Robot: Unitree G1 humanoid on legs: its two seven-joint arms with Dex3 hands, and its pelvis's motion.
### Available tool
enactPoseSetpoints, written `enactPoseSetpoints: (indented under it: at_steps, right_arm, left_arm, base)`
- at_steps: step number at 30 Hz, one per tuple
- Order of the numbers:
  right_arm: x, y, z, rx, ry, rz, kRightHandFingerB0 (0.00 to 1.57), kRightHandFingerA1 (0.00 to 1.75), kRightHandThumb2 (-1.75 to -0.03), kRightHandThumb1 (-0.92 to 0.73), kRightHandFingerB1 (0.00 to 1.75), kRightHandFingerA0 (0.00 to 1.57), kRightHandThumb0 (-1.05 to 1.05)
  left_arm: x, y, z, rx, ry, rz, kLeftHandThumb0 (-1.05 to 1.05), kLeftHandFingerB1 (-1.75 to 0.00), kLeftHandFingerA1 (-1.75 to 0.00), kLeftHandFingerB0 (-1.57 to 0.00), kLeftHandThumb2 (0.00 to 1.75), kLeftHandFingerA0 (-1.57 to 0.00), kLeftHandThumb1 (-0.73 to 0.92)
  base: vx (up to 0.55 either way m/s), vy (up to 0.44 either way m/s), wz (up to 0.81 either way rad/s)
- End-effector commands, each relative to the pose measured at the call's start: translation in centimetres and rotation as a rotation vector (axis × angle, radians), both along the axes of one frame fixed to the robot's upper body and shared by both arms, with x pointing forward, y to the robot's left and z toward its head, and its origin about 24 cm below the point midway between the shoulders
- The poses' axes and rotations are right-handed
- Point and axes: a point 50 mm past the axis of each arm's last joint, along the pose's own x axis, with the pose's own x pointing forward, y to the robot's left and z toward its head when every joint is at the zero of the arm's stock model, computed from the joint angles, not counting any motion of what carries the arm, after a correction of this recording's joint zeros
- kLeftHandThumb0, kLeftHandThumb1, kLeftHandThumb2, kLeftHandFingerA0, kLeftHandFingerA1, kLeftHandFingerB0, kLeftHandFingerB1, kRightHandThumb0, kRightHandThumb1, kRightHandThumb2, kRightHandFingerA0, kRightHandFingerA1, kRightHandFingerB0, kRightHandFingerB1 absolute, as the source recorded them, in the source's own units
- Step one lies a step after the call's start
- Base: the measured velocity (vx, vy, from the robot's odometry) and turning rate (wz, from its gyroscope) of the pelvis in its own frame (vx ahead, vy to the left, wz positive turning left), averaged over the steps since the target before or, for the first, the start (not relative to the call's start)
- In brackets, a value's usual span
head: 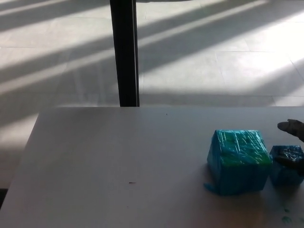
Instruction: The robot uses its right hand to pick up the small cube kept on the middle on the desk and place it on the bigger cube kept next to it
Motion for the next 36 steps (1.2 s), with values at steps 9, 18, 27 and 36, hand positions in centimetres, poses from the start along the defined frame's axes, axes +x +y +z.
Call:
enactPoseSetpoints:
  at_steps: [9, 18, 27, 36]
  right_arm:
    - [-0.8, -0.8, -0.9, -0.074, 0.041, 0.052, 0.05, 0.00, -0.83, -0.52, 0.12, 0.00, -0.89]
    - [-1.4, -0.3, -2.6, -0.086, 0.103, 0.096, 0.04, 0.00, -0.82, -0.47, 0.15, 0.00, -0.81]
    - [-0.7, 1.5, -2.8, -0.149, 0.107, 0.159, 0.05, 0.00, -0.77, -0.43, 0.19, 0.00, -0.74]
    - [-1.3, -0.2, -3.4, -0.402, 0.195, 0.182, 0.18, 0.95, -0.57, -0.67, 0.30, 0.14, -0.12]
  left_arm:
    - [0.2, 0.9, 1.0, -0.004, -0.019, 0.024, -0.66, -0.57, -0.65, -0.64, 0.60, -0.52, 0.66]
    - [0.4, 1.0, 1.2, 0.016, -0.017, 0.015, -0.68, -0.65, -0.78, -0.69, 0.59, -0.51, 0.65]
    - [0.9, 1.1, 1.5, 0.015, -0.021, -0.002, -0.68, -0.62, -0.70, -0.67, 0.60, -0.57, 0.66]
    - [1.1, 1.1, 1.5, -0.012, -0.049, 0.035, -0.67, -0.64, -0.79, -0.65, 0.60, -0.57, 0.64]
  base:
    - [0.00, 0.000, 0.00]
    - [0.00, 0.000, 0.00]
    - [0.00, 0.000, 0.00]
    - [0.00, 0.000, 0.00]
